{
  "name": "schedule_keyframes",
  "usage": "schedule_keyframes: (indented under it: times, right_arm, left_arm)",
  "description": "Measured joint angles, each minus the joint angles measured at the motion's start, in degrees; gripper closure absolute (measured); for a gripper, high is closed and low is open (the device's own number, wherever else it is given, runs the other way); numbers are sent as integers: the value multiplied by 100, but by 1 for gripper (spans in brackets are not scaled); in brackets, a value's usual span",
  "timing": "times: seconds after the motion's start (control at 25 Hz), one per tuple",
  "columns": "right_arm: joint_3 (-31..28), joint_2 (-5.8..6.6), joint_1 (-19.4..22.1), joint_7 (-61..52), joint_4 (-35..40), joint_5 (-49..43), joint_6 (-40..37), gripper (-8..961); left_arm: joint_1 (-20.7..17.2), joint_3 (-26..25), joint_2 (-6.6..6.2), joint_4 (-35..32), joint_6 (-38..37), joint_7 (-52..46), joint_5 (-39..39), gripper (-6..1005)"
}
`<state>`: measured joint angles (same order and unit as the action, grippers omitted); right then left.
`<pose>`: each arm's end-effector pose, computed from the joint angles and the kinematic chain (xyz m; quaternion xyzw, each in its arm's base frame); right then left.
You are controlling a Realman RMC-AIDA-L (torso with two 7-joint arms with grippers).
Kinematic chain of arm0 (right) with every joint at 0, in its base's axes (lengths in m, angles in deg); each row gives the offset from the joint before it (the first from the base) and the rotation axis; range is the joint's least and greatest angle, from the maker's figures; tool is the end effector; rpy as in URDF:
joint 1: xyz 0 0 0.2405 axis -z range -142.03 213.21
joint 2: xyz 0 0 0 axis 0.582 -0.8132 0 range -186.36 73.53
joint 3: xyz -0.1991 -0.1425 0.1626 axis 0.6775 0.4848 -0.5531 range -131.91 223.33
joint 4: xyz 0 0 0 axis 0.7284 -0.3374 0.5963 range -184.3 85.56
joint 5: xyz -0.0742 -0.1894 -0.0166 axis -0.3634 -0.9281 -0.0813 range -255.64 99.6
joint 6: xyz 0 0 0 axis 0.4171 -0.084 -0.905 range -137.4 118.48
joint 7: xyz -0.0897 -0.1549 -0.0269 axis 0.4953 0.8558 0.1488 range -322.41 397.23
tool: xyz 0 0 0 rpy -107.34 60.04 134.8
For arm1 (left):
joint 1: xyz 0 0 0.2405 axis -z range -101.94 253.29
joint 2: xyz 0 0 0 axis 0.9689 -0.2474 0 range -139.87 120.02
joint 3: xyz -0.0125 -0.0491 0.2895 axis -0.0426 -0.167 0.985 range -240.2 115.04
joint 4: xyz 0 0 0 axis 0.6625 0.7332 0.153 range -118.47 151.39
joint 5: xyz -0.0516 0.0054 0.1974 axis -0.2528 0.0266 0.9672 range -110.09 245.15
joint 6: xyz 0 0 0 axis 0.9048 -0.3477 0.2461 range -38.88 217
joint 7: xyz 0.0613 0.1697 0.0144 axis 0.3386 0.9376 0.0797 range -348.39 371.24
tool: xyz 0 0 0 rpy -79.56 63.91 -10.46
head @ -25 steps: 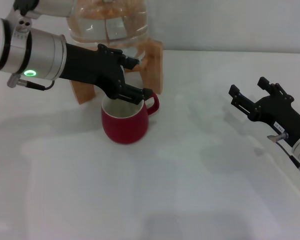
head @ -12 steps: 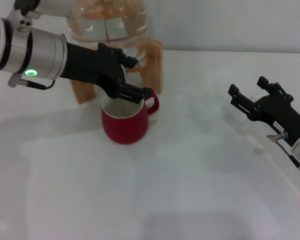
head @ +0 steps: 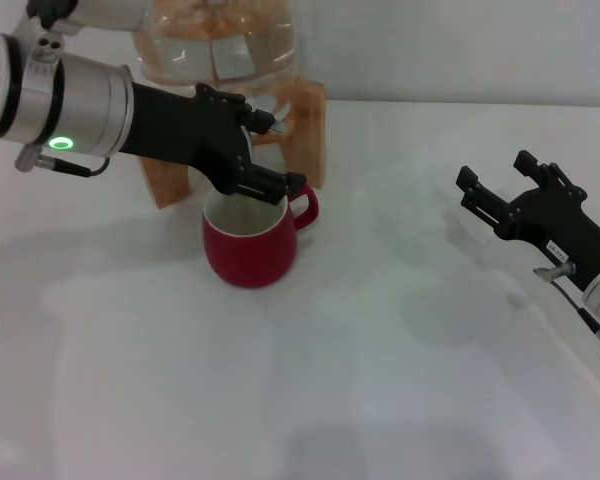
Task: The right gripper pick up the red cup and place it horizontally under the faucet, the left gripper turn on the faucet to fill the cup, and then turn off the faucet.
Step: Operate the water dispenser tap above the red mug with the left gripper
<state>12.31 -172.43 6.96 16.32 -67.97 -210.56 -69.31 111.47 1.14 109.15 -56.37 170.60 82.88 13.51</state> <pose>0.2903 0.3902 -0.0850 -0.7758 0.2683 0.3543 0.4479 -0.1729 0.4131 -0.0245 -0.9777 -0.0954 -0.0458 0.1812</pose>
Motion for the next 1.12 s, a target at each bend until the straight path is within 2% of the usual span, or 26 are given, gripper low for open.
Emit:
schedule_keyframes:
  times: [1.12]
  right_arm:
    - [-9,-4,10,10,-19,-3,-79,81]
  left_arm:
    - [32,147,-8,-7,23,-35,6,124]
